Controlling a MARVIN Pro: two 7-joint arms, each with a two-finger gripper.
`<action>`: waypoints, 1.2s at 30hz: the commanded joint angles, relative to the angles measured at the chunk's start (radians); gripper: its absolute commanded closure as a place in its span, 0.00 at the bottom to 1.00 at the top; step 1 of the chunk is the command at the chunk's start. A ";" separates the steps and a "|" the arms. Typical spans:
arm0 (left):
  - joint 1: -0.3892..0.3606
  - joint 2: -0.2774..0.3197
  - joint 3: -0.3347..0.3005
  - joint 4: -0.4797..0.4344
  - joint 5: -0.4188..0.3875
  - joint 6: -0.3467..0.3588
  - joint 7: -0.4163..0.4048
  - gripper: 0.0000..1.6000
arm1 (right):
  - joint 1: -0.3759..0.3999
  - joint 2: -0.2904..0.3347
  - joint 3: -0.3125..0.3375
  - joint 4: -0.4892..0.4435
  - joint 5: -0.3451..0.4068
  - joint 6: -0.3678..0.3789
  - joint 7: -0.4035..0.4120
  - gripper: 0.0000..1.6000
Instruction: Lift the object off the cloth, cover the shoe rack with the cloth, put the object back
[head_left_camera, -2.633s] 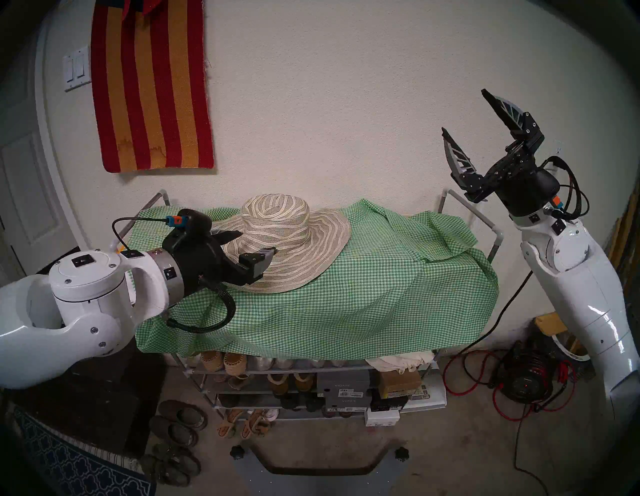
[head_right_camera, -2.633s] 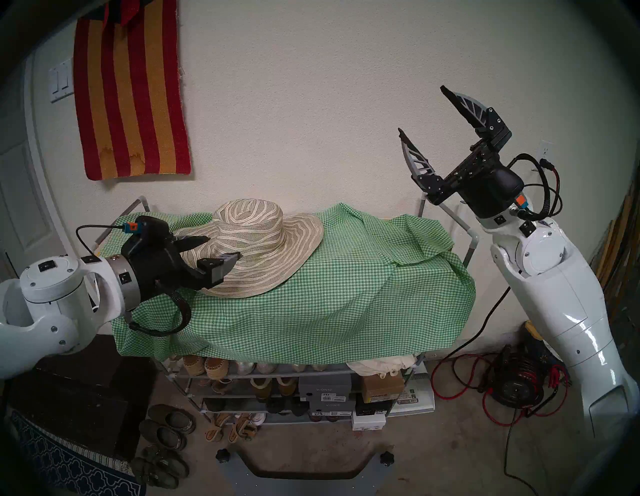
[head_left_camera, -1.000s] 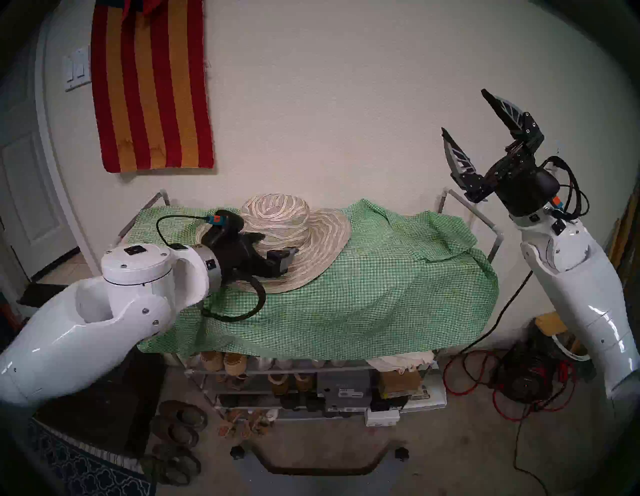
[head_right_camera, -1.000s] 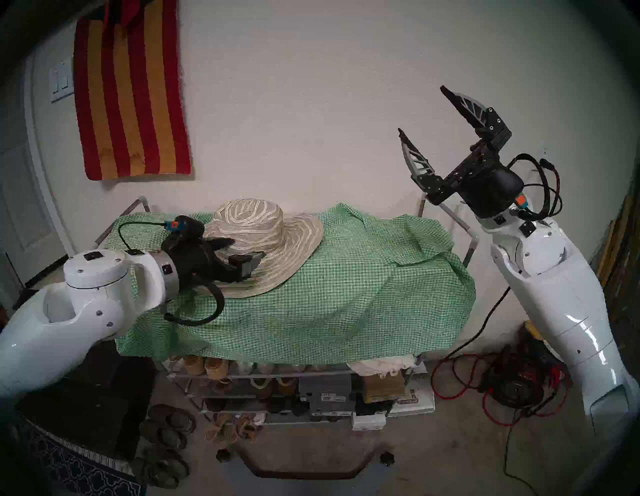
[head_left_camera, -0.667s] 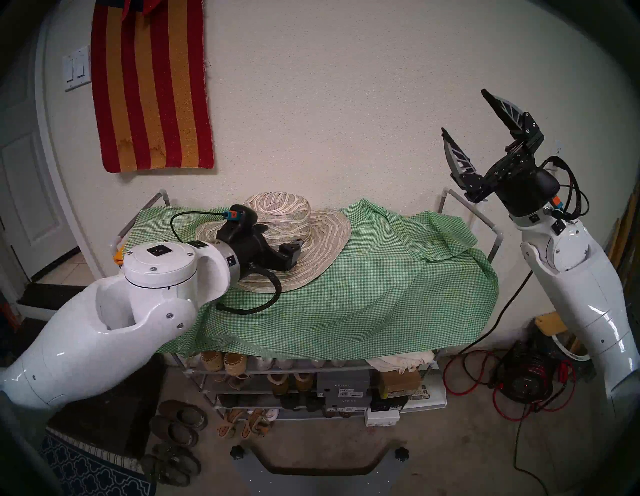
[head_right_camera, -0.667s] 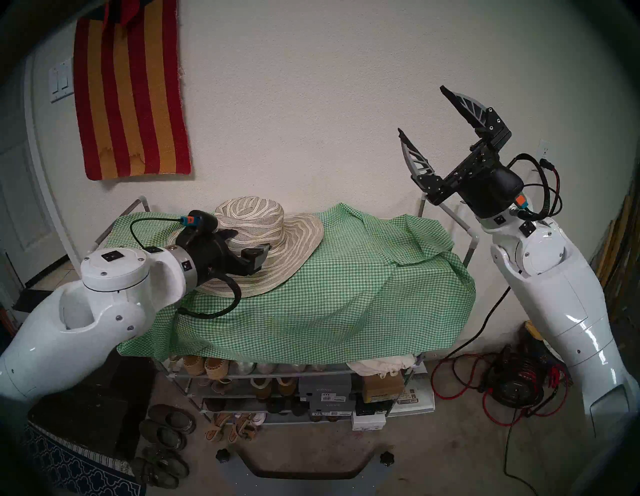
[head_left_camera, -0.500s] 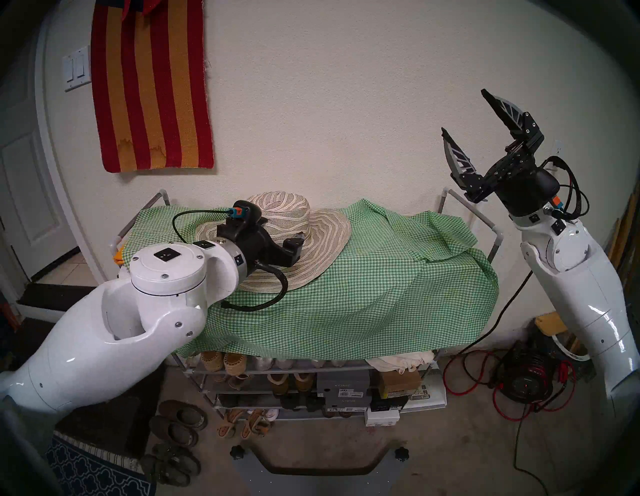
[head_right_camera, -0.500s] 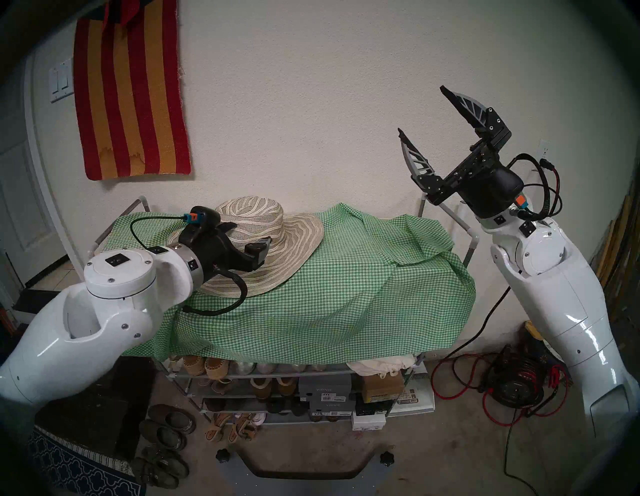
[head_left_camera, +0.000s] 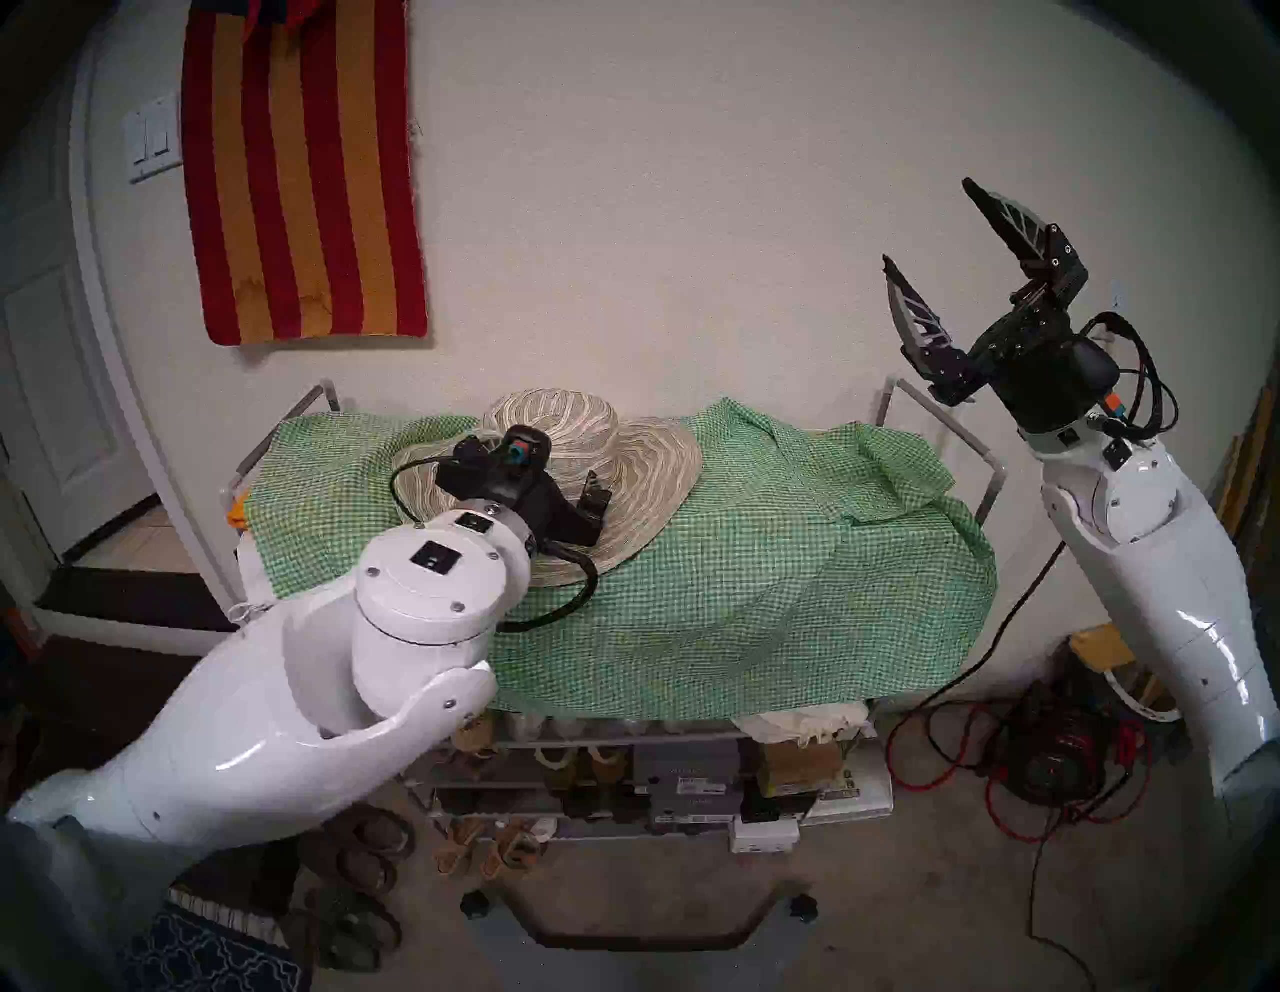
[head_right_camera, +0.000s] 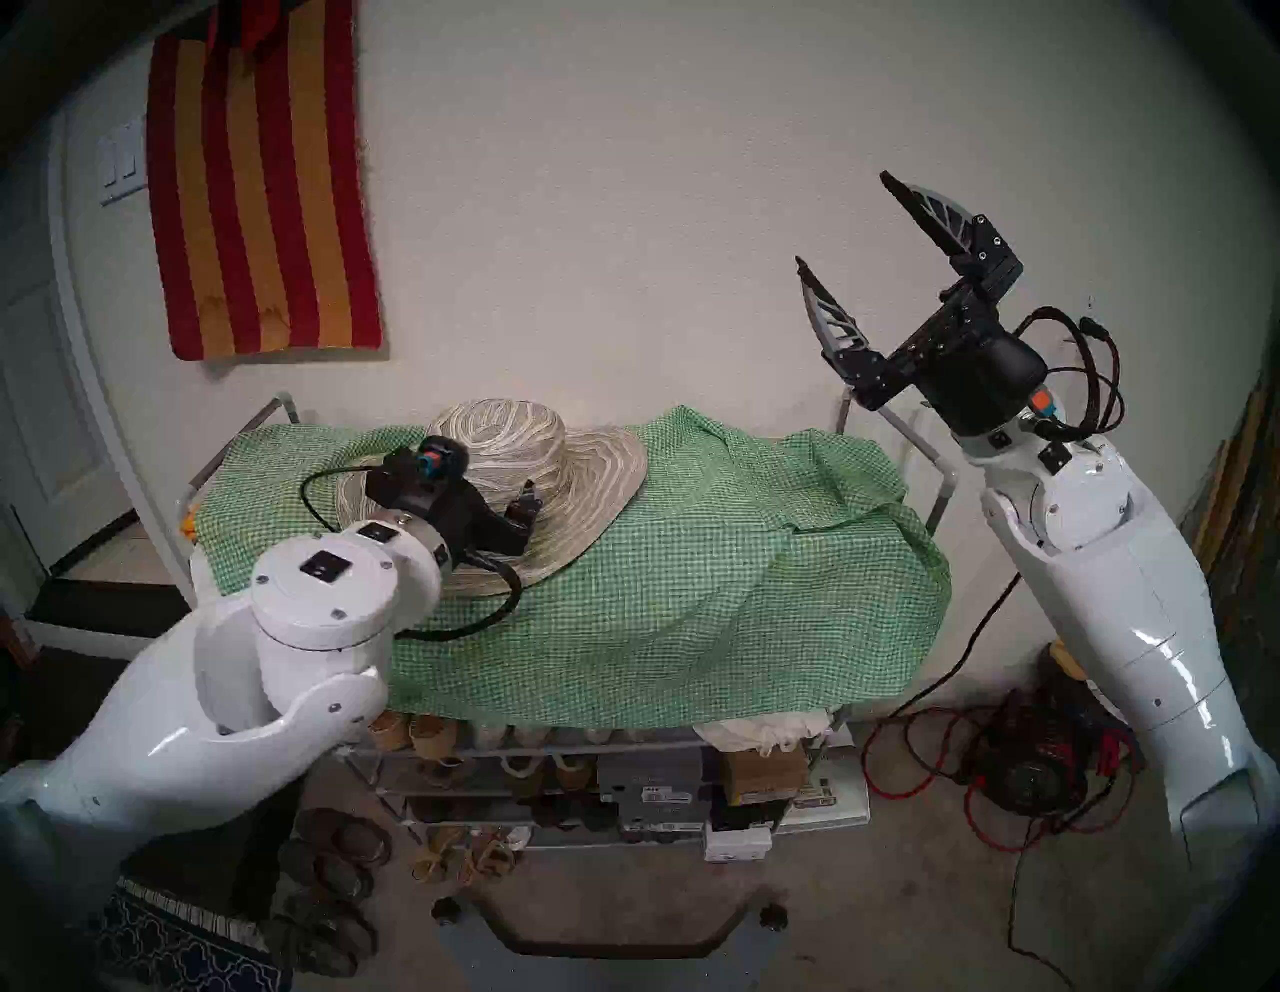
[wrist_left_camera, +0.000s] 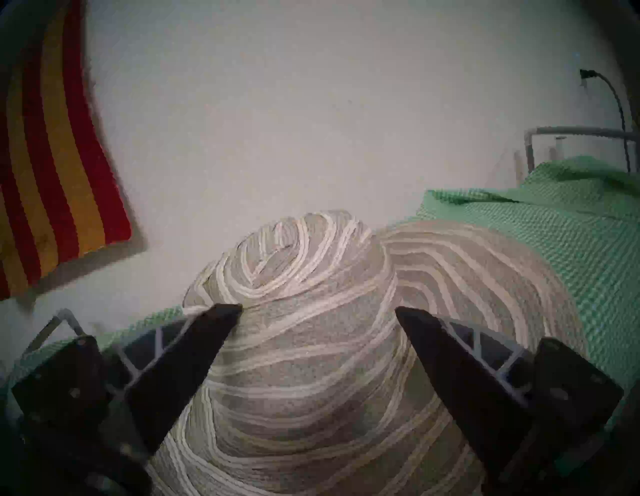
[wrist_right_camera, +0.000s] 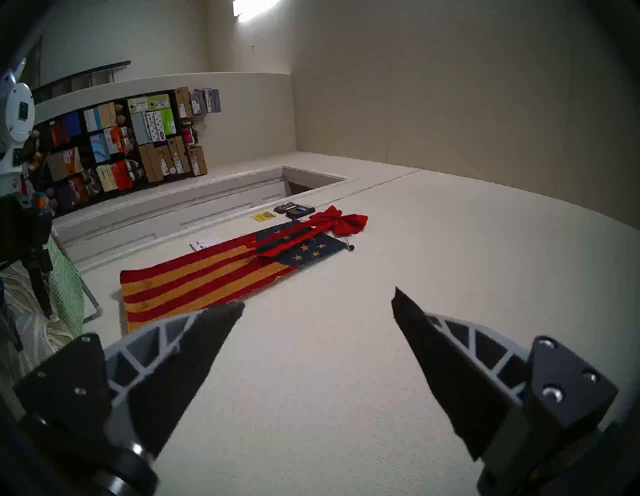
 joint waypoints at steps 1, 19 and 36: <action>-0.069 -0.064 0.023 0.063 0.027 0.037 0.021 0.00 | -0.002 -0.002 -0.002 0.002 -0.002 -0.003 0.001 0.00; -0.161 -0.118 0.038 0.263 0.046 0.002 -0.044 1.00 | -0.001 0.000 -0.005 0.002 -0.003 -0.004 -0.002 0.00; -0.089 -0.095 -0.102 0.124 0.034 -0.201 0.018 1.00 | -0.001 0.002 -0.007 0.001 -0.003 -0.004 -0.006 0.00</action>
